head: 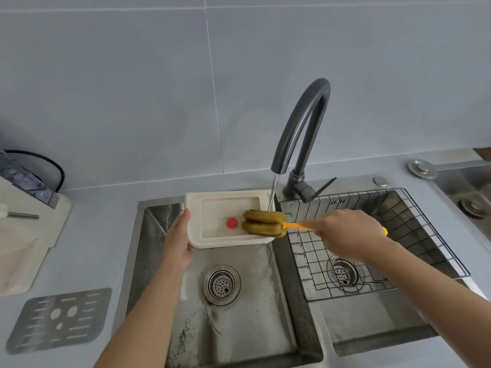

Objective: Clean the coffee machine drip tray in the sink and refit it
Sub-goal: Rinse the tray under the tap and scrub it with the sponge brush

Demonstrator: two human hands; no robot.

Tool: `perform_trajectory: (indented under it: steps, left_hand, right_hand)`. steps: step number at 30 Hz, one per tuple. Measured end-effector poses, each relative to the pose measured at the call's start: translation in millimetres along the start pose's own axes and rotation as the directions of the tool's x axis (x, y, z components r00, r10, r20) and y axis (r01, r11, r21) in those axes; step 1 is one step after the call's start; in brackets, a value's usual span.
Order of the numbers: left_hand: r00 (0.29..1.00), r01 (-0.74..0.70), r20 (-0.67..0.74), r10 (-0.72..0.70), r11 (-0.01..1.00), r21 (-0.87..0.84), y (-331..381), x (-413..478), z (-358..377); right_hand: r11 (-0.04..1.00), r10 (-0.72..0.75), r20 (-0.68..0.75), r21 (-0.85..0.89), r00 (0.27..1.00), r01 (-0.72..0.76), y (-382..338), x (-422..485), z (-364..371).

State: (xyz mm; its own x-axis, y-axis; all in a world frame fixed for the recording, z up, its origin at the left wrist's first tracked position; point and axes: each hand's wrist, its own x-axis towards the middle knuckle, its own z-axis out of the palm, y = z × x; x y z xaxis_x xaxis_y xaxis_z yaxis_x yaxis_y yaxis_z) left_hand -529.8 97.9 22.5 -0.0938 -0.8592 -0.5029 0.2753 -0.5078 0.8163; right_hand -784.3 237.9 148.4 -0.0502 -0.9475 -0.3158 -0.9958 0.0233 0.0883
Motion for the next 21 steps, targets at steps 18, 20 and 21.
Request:
perform_trajectory:
  steps: [18,20,21]
  left_hand:
    - [0.999,0.04,0.017,-0.04,0.999,-0.02,-13.4,-14.3,-1.2]
    - [0.999,0.041,0.013,-0.041,0.999,-0.025,-16.6,-15.9,3.1]
    - [0.999,0.042,0.012,-0.042,0.999,-0.026,-17.5,-16.7,5.2]
  right_hand:
    - [0.592,0.479,0.119,0.688,0.87,-0.42,43.7,-38.7,58.0]
    - [0.533,0.494,0.175,0.713,0.852,-0.455,45.1,-39.6,76.3]
    - [0.502,0.5,0.203,0.724,0.842,-0.473,44.8,-39.0,85.2]
